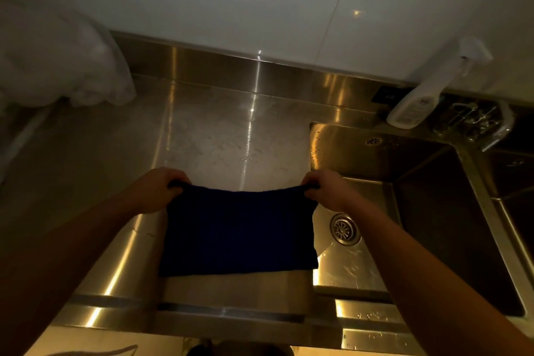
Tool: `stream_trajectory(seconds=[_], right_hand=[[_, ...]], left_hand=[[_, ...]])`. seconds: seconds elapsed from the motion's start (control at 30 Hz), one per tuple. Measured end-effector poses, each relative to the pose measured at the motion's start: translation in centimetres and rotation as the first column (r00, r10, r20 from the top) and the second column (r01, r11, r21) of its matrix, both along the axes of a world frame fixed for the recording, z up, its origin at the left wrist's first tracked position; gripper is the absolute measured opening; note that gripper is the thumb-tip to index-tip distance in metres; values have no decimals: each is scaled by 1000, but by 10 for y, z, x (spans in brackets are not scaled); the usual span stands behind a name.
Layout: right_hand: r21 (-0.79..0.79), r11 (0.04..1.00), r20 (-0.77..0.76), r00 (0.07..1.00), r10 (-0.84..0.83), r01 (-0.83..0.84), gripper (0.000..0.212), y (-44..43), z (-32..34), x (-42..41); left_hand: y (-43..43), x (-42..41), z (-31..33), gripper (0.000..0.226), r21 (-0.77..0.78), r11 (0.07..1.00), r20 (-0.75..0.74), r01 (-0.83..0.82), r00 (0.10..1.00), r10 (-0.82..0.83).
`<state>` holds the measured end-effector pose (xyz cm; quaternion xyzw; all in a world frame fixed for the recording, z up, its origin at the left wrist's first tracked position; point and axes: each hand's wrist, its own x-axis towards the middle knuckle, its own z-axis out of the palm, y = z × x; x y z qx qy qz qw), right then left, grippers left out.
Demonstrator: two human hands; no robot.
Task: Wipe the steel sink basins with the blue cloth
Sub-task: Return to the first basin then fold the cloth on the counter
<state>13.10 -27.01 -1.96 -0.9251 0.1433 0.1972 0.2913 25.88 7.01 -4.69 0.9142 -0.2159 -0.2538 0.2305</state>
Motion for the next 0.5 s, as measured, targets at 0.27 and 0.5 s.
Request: stream_trajectory(seconds=[0.27,0.5], right_hand=[[60,925,-202,912,-356,374,53,40,-40,-53],[-76,909,-7,911,-411,410,35,68,-37,-84]], left_hand=[[-16,-95,-32,54,88,959,509,269,815,-276],[-16,-135,-49,64,305,872,440,384,755,-486]])
